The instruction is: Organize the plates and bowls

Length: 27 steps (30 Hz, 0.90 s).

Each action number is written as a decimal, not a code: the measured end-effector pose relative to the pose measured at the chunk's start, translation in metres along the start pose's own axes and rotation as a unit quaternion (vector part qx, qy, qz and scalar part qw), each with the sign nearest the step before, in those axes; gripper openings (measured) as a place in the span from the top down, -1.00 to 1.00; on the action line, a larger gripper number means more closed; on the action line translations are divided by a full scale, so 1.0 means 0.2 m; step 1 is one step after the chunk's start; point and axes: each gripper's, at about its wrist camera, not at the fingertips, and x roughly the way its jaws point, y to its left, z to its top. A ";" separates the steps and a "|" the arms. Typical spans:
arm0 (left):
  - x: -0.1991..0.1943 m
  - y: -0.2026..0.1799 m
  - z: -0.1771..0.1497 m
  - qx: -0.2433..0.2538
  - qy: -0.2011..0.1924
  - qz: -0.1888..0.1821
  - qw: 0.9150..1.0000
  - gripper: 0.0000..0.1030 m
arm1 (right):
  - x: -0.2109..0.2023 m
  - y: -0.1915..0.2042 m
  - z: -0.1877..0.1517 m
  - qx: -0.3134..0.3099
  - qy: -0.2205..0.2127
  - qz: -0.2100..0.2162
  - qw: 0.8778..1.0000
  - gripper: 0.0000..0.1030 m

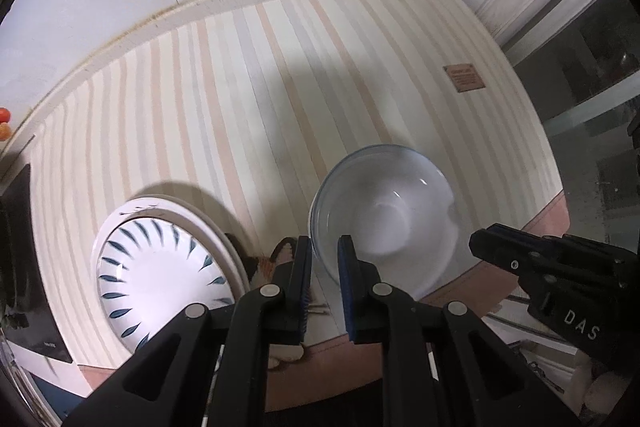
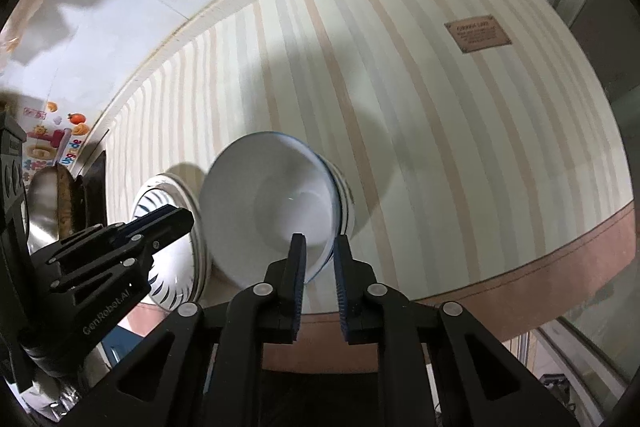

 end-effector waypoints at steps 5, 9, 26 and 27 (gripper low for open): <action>-0.20 -0.01 -0.06 0.003 -0.037 -0.006 0.999 0.59 | -0.19 0.06 -0.11 -0.020 -0.033 -0.005 0.999 0.34; -0.35 -0.01 -0.11 0.010 -0.063 -0.009 0.998 0.50 | -0.36 0.12 -0.18 -0.032 -0.059 -0.007 0.998 0.13; -0.74 -0.01 -0.27 0.021 -0.129 -0.018 0.991 -0.74 | -0.87 0.29 -0.42 -0.065 -0.153 -0.038 0.985 -0.74; -0.75 -0.01 -0.28 0.020 -0.130 -0.020 0.991 -0.75 | -0.88 0.29 -0.42 -0.065 -0.155 -0.039 0.985 -0.76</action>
